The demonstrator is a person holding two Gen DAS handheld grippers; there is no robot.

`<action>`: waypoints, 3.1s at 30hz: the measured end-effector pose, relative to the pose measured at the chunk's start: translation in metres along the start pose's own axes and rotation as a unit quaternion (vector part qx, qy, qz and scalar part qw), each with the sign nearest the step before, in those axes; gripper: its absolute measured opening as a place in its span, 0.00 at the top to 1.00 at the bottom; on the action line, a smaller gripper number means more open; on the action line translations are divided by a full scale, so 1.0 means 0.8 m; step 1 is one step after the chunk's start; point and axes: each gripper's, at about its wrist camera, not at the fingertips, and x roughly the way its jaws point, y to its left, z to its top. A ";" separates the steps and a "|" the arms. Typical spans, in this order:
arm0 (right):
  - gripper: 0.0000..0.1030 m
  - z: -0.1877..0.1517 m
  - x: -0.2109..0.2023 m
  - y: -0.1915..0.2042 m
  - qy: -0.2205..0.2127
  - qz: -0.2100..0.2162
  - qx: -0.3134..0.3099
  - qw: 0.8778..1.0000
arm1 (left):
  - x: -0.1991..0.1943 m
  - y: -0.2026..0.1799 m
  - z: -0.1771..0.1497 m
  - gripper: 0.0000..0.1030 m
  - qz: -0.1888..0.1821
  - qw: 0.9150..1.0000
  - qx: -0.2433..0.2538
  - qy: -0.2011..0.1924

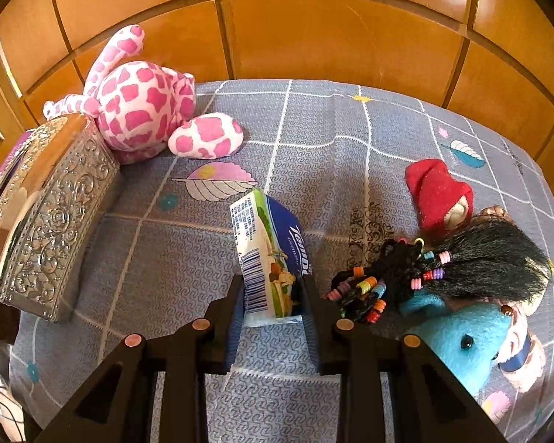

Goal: Organize soft objects
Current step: 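Carry the glove into the gold tray and open the left gripper while the right gripper holds the tissue pack, then carry the blue tissue pack into the gold tray and open the right gripper, then move both grippers toward the black-haired doll and the blue plush toy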

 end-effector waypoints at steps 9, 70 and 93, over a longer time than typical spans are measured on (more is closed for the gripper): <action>0.73 -0.005 -0.004 0.013 -0.005 -0.006 0.007 1.000 | -0.047 -0.021 -0.005 0.17 -0.018 0.999 0.032 -0.035; 0.49 -0.062 -0.111 0.346 -0.049 0.235 -0.185 0.953 | -0.091 0.015 0.035 0.04 -0.017 0.994 0.015 -0.104; 0.43 -0.055 -0.130 0.051 -0.107 0.047 0.062 0.991 | -0.125 -0.116 -0.043 0.05 -0.155 0.969 0.176 -0.075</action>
